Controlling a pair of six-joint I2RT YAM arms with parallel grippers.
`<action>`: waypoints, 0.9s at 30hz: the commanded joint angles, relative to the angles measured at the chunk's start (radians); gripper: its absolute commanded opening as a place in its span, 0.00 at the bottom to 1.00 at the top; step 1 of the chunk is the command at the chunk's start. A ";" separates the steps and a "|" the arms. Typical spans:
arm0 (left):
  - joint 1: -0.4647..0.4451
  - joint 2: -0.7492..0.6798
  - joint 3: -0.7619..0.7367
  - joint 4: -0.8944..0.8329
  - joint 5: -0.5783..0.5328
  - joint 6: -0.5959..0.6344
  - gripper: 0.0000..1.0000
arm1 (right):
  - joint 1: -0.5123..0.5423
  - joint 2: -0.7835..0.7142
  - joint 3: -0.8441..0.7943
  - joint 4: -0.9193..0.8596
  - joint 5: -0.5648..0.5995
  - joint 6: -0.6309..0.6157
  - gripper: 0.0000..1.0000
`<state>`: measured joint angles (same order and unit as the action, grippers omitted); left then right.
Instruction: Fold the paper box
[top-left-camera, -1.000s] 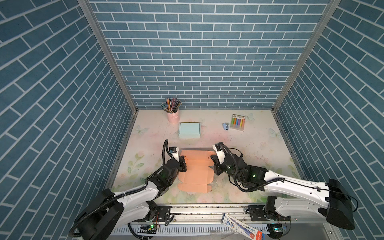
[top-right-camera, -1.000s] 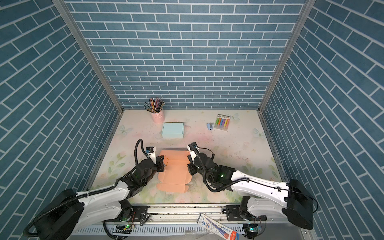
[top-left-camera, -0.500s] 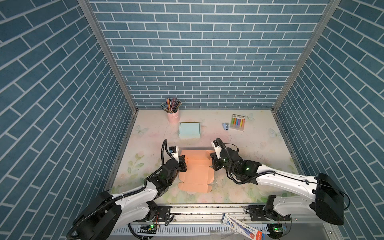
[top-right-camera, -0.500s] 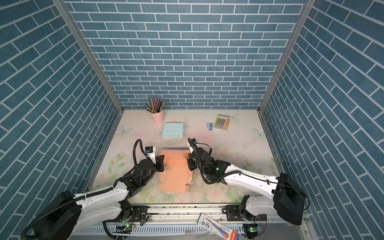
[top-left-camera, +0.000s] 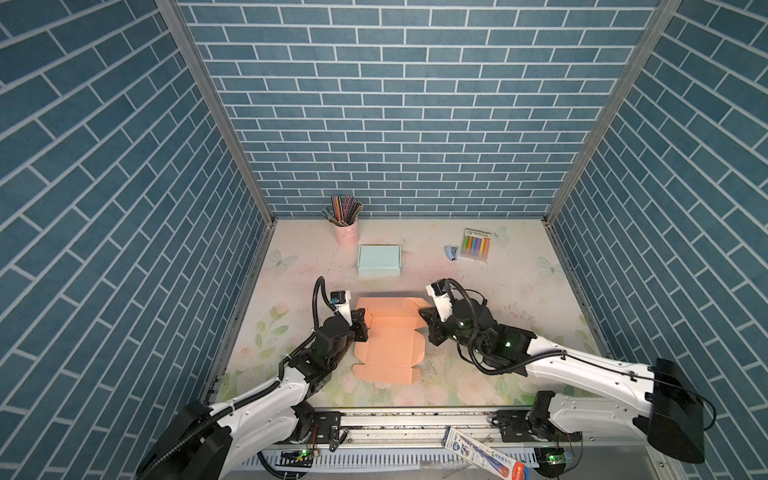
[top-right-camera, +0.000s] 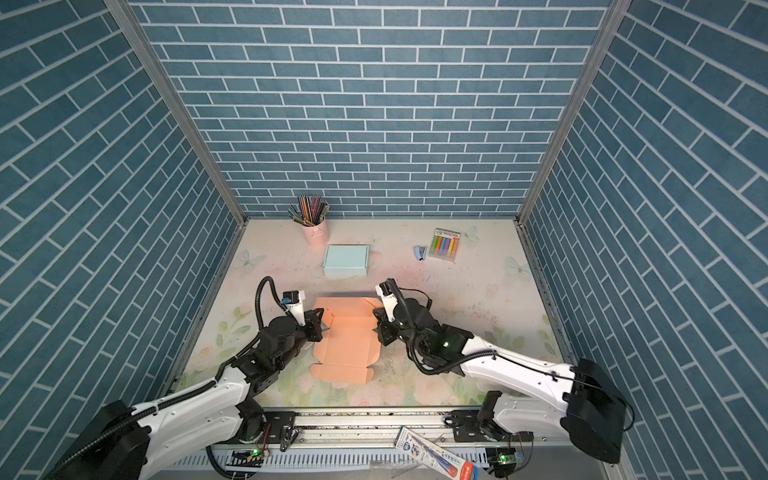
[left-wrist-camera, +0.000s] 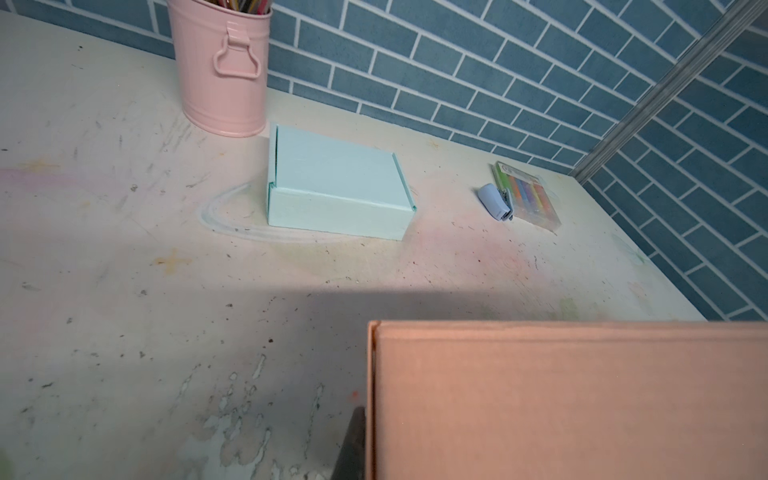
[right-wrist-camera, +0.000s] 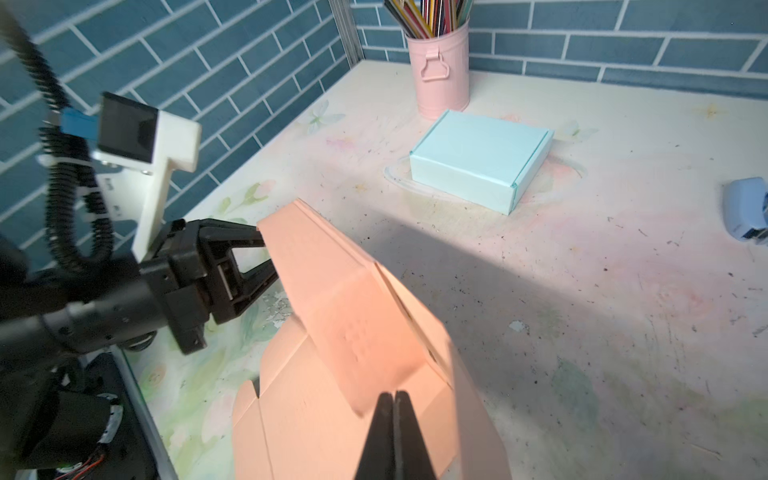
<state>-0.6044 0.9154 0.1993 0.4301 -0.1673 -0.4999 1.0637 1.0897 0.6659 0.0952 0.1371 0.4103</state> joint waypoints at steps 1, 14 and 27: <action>0.052 -0.054 0.009 -0.072 0.072 0.002 0.00 | -0.002 -0.105 -0.075 0.130 -0.031 -0.033 0.00; 0.154 -0.173 -0.009 -0.024 0.246 -0.152 0.00 | -0.002 -0.285 -0.457 0.626 -0.088 -0.006 0.00; 0.172 -0.221 -0.021 0.030 0.360 -0.247 0.00 | -0.001 -0.156 -0.425 0.898 -0.187 0.029 0.00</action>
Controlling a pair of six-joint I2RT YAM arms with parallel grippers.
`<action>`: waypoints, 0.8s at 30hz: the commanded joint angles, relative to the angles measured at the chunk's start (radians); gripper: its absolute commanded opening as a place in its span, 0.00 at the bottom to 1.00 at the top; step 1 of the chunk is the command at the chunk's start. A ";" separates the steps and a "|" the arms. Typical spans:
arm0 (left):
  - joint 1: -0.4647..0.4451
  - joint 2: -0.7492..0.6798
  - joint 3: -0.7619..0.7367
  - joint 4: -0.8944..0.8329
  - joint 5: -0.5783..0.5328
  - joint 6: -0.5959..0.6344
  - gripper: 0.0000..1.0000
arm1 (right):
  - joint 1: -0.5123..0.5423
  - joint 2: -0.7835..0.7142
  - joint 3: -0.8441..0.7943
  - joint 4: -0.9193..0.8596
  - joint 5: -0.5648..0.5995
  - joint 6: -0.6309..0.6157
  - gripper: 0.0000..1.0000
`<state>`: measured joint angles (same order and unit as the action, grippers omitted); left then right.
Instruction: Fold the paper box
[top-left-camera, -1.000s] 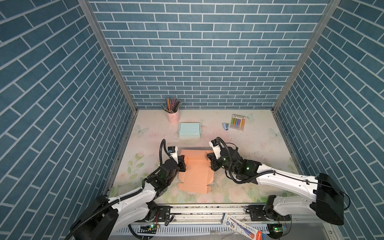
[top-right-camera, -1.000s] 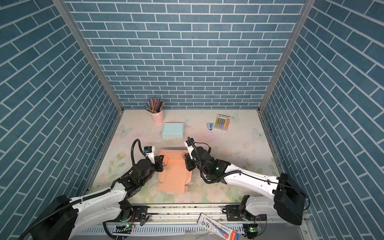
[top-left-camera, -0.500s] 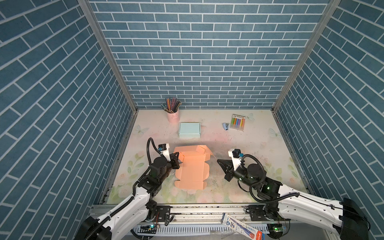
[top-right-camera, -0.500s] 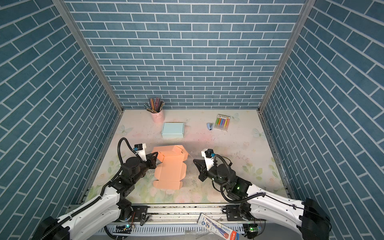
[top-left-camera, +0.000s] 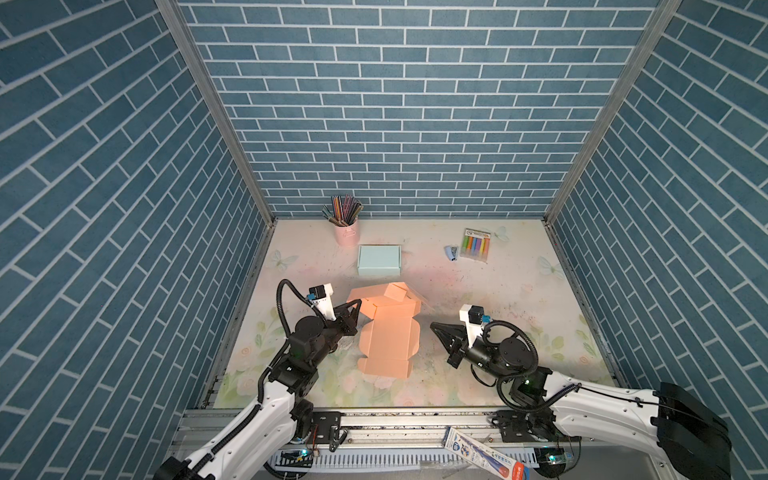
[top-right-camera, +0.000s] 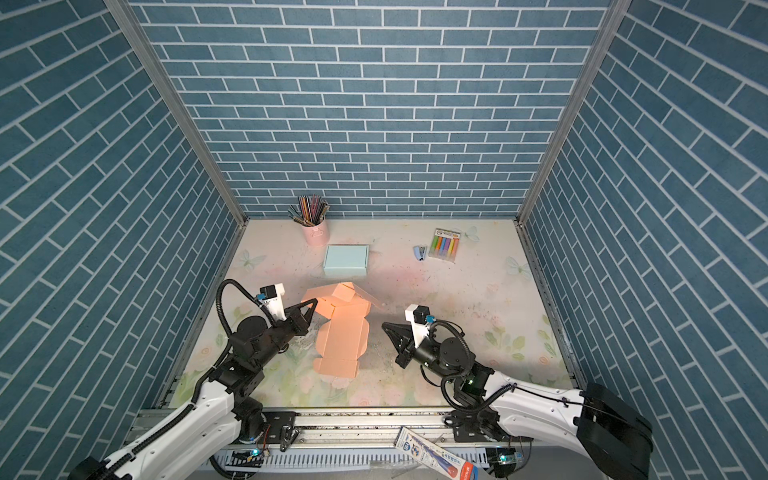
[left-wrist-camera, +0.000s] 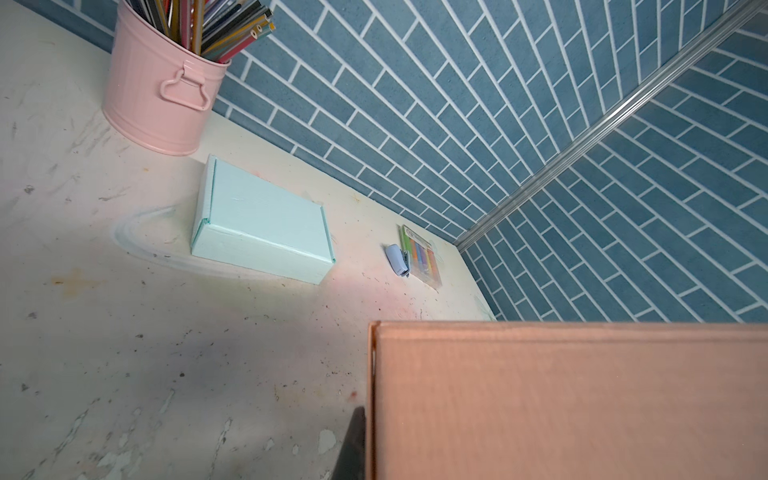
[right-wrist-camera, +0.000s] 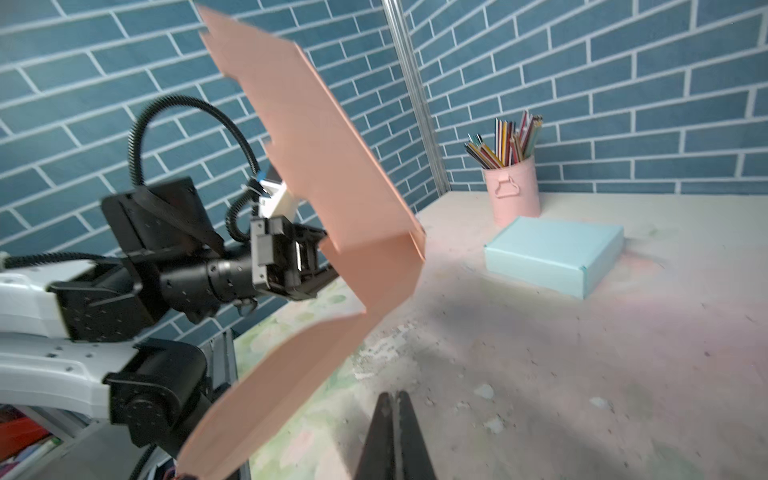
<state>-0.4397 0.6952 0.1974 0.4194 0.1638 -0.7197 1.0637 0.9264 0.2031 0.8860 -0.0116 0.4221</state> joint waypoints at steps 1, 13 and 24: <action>0.006 0.003 -0.024 0.046 0.034 -0.028 0.00 | -0.002 0.015 0.052 0.103 -0.043 0.011 0.00; 0.006 0.030 -0.038 0.110 0.126 -0.029 0.00 | -0.002 0.154 0.163 0.126 -0.054 0.019 0.00; 0.006 0.000 -0.049 0.120 0.143 -0.049 0.00 | -0.002 0.227 0.215 0.093 -0.048 0.028 0.00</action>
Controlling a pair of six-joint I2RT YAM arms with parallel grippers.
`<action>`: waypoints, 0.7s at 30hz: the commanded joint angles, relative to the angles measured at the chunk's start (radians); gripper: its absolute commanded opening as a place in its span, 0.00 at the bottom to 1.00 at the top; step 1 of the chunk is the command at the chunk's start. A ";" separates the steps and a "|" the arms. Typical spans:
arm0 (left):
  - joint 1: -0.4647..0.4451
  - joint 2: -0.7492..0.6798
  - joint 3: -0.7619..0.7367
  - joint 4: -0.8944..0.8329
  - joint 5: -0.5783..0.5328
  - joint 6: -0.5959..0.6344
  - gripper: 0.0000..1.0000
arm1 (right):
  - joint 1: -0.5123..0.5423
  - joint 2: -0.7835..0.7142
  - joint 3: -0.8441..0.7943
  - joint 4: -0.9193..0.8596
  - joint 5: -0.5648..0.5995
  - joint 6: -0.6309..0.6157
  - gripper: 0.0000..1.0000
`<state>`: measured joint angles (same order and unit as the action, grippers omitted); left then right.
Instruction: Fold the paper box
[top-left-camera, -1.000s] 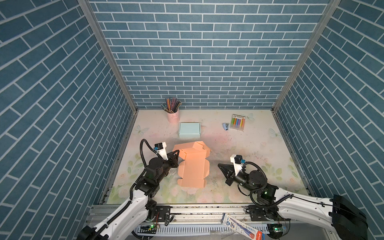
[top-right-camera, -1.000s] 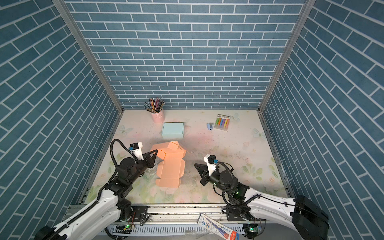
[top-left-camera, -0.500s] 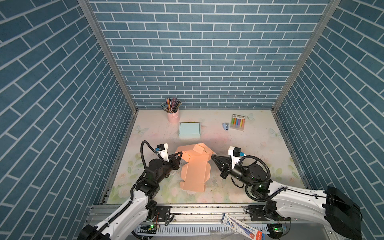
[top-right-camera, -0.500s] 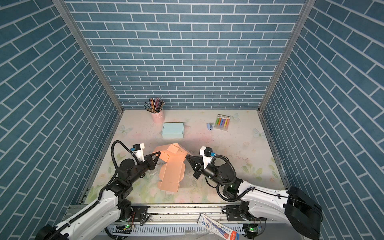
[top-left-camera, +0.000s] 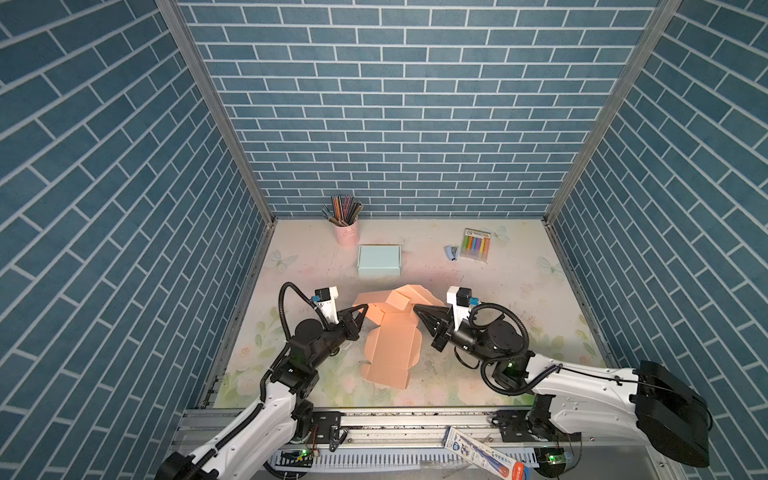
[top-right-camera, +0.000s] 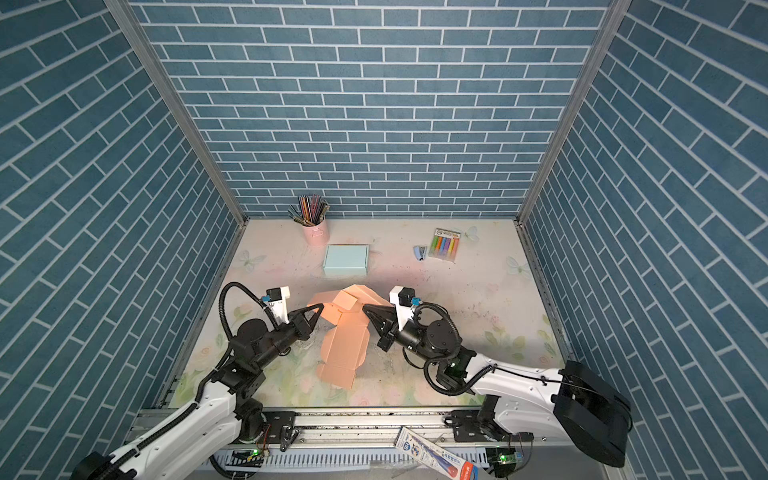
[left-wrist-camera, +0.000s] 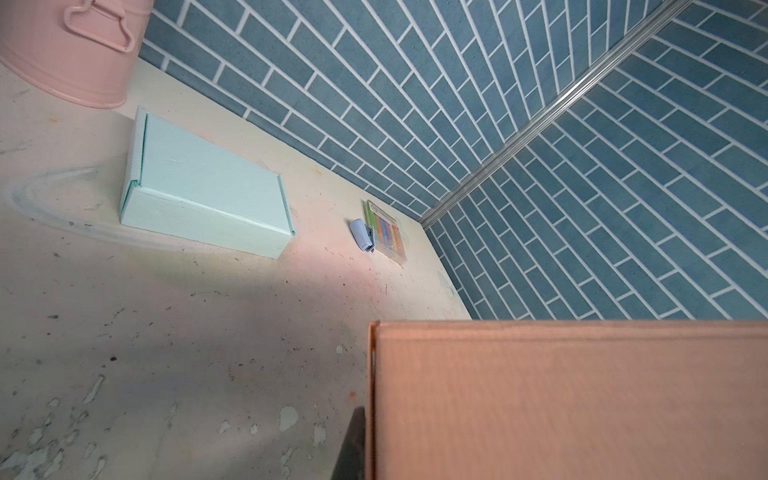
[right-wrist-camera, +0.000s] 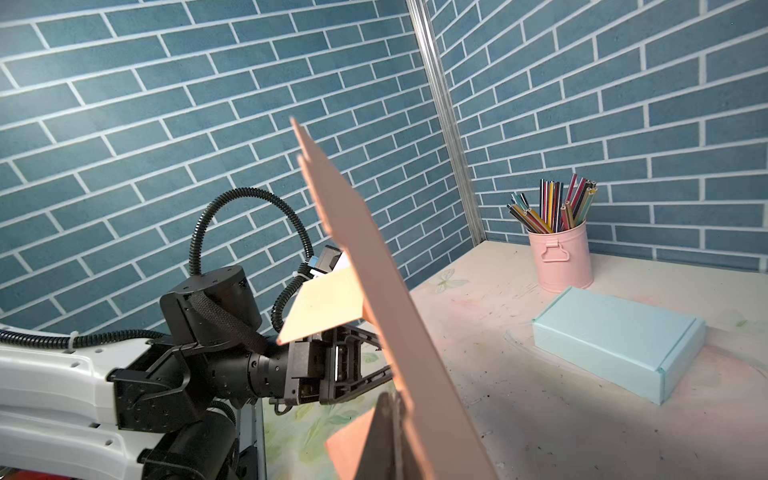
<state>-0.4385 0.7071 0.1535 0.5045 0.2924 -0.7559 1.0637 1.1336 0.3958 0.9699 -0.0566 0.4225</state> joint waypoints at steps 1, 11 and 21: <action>0.005 -0.013 -0.006 0.032 0.013 -0.012 0.00 | -0.003 0.031 0.027 0.002 0.001 0.033 0.00; 0.019 -0.013 -0.006 -0.021 -0.019 0.018 0.00 | 0.013 -0.067 0.095 -0.303 -0.097 -0.051 0.01; 0.092 0.015 0.022 -0.099 0.080 0.134 0.00 | -0.021 -0.516 0.065 -0.675 0.069 -0.052 0.30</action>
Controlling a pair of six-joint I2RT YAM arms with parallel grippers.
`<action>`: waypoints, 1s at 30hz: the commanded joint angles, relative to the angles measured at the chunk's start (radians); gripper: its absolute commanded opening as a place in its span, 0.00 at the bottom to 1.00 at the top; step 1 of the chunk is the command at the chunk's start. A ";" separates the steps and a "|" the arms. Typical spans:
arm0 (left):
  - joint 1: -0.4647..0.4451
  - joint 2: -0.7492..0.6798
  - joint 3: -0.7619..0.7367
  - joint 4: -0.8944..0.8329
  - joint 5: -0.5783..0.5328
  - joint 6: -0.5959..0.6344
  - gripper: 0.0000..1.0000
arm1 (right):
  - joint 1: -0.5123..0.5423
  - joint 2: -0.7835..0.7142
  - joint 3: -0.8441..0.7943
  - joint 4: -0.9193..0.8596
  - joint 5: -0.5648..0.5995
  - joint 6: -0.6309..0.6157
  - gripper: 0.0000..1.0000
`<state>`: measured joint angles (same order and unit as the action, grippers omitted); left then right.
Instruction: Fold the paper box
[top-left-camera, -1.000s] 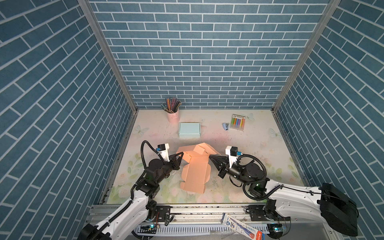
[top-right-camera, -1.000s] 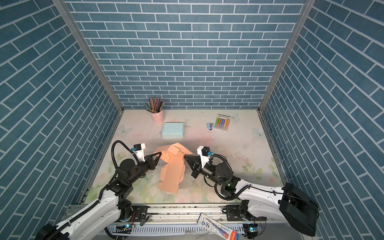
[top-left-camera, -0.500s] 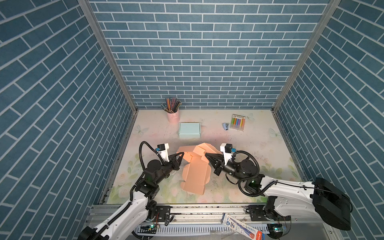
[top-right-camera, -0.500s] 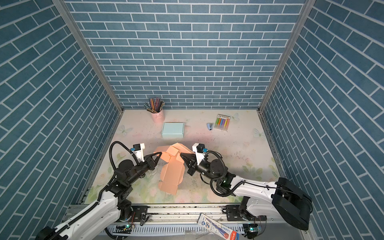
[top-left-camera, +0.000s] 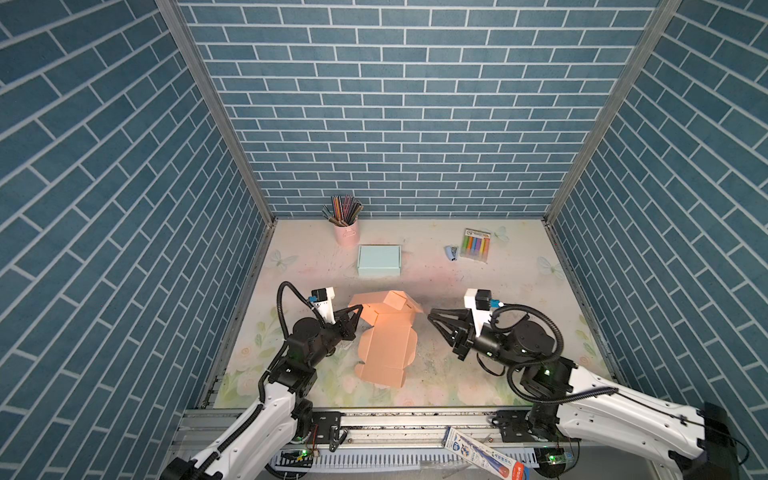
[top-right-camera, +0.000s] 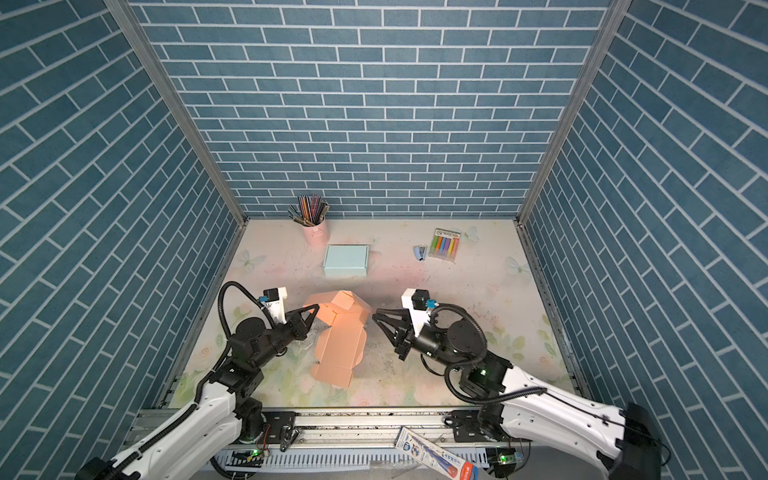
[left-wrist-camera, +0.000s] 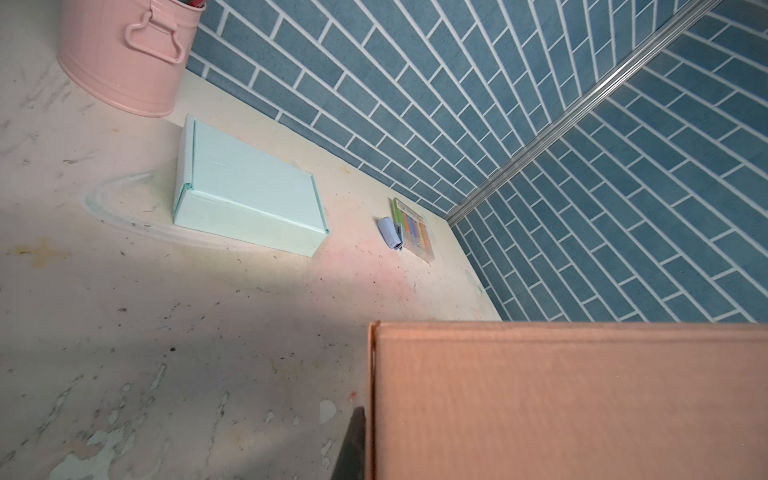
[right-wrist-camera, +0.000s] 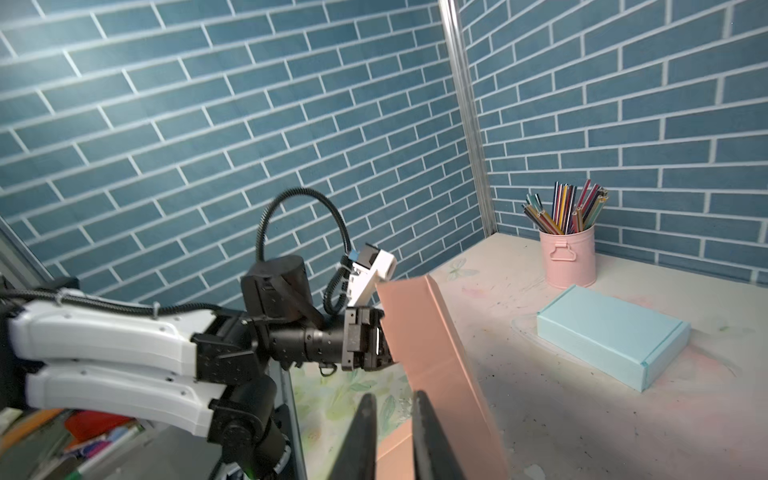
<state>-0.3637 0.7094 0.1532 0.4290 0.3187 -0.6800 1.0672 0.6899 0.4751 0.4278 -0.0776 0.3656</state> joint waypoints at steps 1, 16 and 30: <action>0.017 0.025 0.027 -0.021 0.071 0.069 0.00 | -0.052 -0.090 -0.017 -0.148 0.080 0.018 0.33; 0.010 0.159 0.088 -0.026 0.218 0.146 0.00 | -0.198 0.229 -0.013 0.024 -0.344 0.049 0.40; -0.001 0.216 0.091 -0.012 0.201 0.137 0.00 | -0.085 0.350 0.052 0.005 -0.252 -0.034 0.36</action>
<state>-0.3622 0.9268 0.2188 0.3985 0.5243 -0.5446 0.9600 1.0348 0.4805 0.4309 -0.3767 0.3843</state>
